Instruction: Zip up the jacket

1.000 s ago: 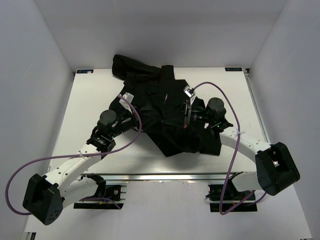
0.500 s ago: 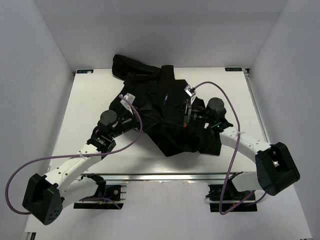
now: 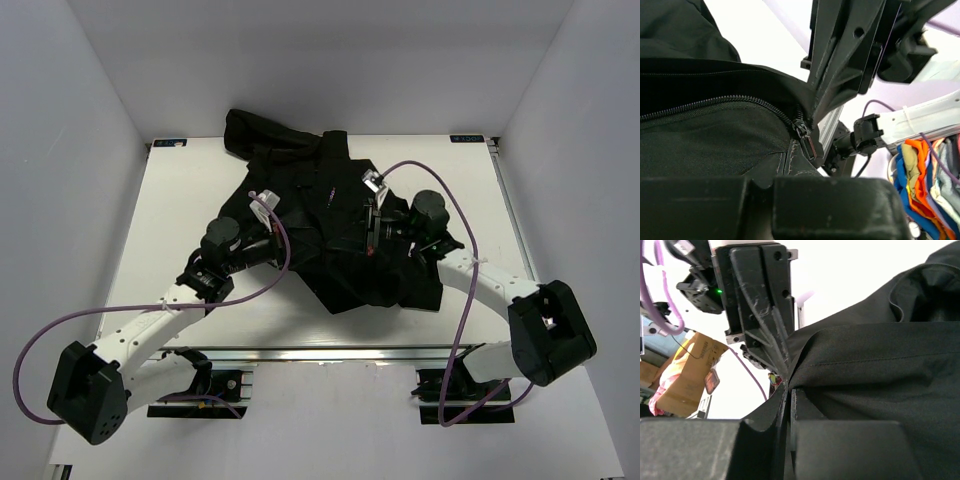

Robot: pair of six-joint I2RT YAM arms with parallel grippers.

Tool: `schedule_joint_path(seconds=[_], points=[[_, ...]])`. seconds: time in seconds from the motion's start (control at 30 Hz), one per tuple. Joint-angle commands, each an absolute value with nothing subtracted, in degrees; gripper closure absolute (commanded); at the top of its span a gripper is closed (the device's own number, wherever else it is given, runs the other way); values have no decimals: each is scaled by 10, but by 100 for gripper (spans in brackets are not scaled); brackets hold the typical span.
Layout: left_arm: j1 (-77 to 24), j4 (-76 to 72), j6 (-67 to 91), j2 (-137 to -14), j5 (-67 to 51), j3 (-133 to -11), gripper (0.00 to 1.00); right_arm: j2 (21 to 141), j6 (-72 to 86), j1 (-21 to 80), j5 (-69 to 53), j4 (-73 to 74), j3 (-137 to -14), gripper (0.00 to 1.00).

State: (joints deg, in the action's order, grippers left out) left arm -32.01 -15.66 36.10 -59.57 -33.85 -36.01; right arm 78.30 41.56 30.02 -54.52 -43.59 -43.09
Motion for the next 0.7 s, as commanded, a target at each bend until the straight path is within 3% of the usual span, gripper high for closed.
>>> schedule_joint_path(seconds=[0.0,0.23,0.67], points=[[-326,-104,336,-582,-387,-379,100,783,345,294,-514,-351,-509,100],[-325,-103,333,-545,-393,-359,100,780,289,294,-454,-256,-528,100],[-326,-90,353,-558,-429,-341,100,766,371,294,-454,-403,-498,100]])
